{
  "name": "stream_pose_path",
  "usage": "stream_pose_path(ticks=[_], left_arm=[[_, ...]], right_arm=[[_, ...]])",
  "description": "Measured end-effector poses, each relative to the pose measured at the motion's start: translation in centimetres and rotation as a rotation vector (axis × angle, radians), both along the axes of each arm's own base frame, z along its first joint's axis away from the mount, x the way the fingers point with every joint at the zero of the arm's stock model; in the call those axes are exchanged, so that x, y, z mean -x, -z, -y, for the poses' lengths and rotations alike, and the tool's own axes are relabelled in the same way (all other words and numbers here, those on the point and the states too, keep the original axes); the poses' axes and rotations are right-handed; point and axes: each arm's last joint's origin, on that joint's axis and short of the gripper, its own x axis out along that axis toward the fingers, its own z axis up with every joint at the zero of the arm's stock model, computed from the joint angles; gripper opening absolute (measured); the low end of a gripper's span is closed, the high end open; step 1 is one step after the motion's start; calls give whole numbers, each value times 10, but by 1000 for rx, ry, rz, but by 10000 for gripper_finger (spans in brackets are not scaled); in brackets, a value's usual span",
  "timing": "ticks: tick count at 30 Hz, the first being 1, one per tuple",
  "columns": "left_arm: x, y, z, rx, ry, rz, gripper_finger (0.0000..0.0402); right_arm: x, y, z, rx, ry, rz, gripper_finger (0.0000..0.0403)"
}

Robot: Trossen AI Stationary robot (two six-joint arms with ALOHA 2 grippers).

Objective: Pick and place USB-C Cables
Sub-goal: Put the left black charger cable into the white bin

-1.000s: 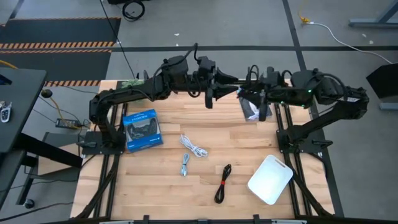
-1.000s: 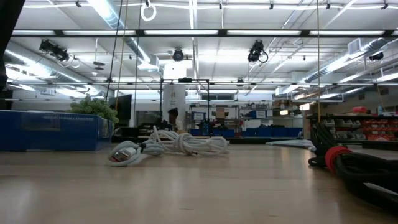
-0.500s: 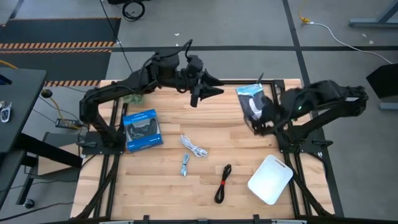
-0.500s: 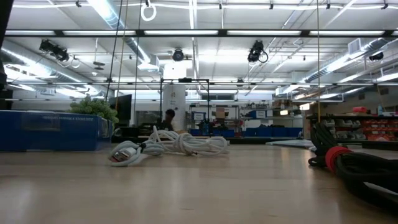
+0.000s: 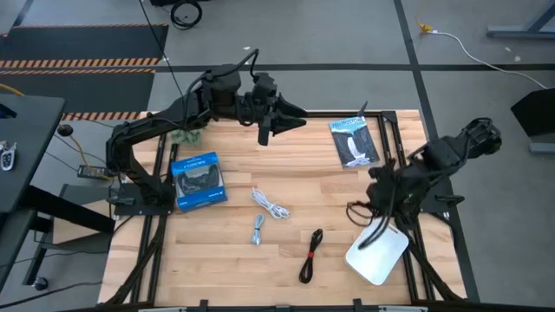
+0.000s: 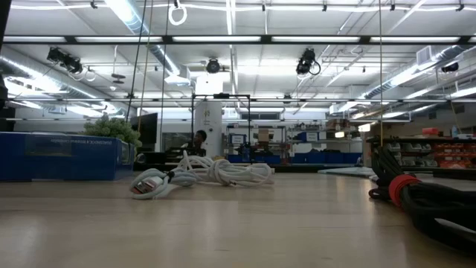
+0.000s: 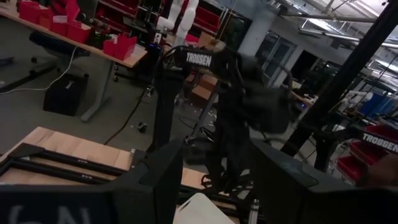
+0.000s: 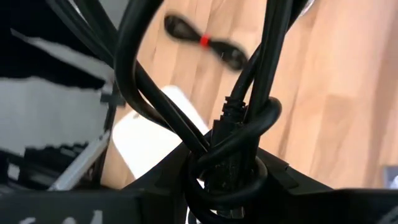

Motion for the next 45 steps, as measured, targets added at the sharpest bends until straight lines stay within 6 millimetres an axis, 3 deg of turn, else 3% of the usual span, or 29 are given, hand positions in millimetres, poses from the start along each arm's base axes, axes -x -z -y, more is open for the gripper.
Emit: stream_pose_path(ticks=[14,23,33,45], left_arm=[[0,8,0,16,0,-80,185],[1,16,0,34,0,-155,185],[1,18,0,42,0,-176,185],[2,17,0,41,0,-174,185]], right_arm=[[8,89,-49,4,-295,-71,129],[20,131,-55,27,-249,-192,129],[16,164,-62,29,-133,-346,129],[8,192,-76,136,-177,-434,129]])
